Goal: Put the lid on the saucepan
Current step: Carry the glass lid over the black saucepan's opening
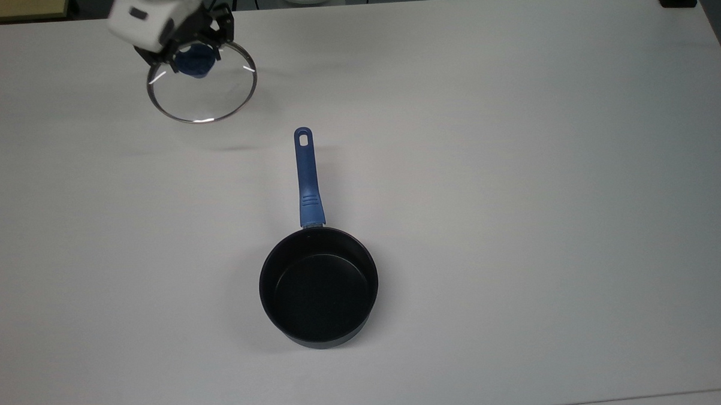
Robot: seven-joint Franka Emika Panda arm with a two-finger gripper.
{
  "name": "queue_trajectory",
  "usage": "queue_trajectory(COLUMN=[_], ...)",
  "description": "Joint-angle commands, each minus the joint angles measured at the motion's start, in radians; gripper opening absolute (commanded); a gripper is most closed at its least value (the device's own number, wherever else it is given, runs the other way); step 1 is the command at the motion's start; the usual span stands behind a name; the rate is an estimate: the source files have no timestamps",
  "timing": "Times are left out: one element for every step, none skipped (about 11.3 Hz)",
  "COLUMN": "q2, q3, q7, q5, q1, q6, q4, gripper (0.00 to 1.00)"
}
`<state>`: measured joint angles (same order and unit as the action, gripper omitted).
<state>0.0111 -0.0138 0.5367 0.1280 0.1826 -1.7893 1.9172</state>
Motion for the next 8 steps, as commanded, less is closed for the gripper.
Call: queue_trajectory(q2=[0.139, 0.215, 0.277, 0.326, 0.367, 0.398, 0.423, 0.449], q3=[0.006, 0.008, 0.005, 0.003, -0.001, -0.008, -0.014, -0.031], q7=[-0.139, -0.223, -0.309, -0.378, -0.444, -0.512, -0.579, -0.645], q5=[-0.05, -0.068, -0.079, -0.093, -0.094, -0.094, -0.094, -0.094], q1=[-0.017, -0.046, -0.076, -0.1, -0.129, -0.162, -0.196, -0.224], q6=[0.109, 0.128, 0.125, 0.107, 0.065, -0.005, -0.072, -0.112], q4=[-0.281, -0.39, -0.462, -0.519, -0.565, -0.579, -0.586, -0.602], gripper=[0.31, 0.31, 0.31, 0.31, 0.31, 0.31, 0.31, 0.31])
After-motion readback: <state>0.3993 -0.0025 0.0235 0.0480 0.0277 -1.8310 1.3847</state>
